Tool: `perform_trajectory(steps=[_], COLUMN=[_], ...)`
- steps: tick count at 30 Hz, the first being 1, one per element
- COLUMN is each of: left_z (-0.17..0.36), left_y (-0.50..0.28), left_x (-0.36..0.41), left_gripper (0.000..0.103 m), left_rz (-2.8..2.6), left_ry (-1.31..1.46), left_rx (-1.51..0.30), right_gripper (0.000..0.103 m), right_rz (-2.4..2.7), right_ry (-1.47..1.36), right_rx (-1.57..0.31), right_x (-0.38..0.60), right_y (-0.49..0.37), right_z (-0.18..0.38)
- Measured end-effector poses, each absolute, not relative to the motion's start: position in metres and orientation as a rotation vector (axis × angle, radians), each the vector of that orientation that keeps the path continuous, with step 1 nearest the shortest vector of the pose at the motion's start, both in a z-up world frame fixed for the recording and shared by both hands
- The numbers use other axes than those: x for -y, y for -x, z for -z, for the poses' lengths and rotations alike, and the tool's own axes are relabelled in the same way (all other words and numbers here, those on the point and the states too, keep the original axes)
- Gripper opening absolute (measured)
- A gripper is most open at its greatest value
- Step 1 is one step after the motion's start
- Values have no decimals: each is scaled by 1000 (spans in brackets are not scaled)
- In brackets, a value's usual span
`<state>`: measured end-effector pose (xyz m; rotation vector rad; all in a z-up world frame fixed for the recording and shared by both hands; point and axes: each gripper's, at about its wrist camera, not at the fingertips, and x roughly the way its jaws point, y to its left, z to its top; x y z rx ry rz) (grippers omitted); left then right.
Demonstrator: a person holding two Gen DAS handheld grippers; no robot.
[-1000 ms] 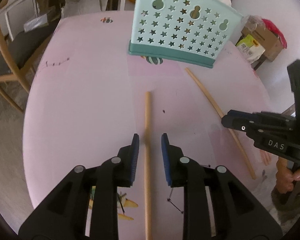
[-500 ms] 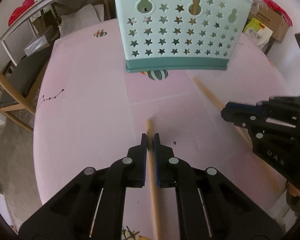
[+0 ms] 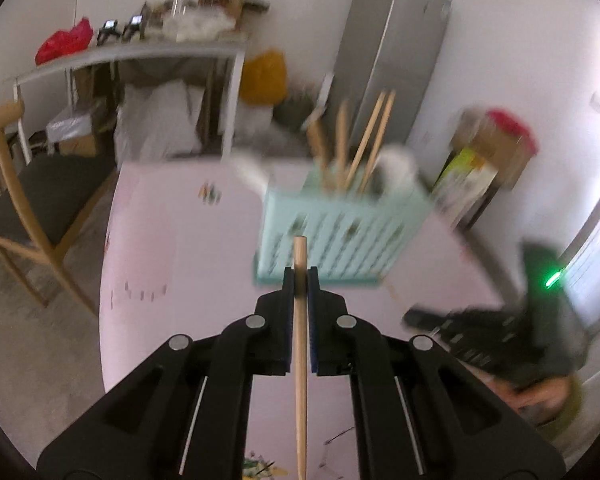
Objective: Organize utensils
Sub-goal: 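Lift both held chopsticks up above the green holder, then lower the left tool's chopstick into the green holder and open the left tool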
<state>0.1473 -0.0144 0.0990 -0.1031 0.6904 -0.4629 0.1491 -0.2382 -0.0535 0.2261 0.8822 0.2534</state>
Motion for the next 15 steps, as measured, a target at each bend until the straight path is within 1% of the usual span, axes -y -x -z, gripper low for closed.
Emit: perform_trajectory(steps=[7,15], left_z=[-178,-228], left_y=[-148,-179], left_x=[15,54], left_gripper=[5,5], left_rz=[575,573], left_ry=[196,198], left_rx=[-473,-277], right_gripper=[6,6], right_rz=[-247,-249], right_ry=[-239,-248], right_rx=[-855,-858], right_x=[243,244], right_y=[-144,-143], right_z=[46,47])
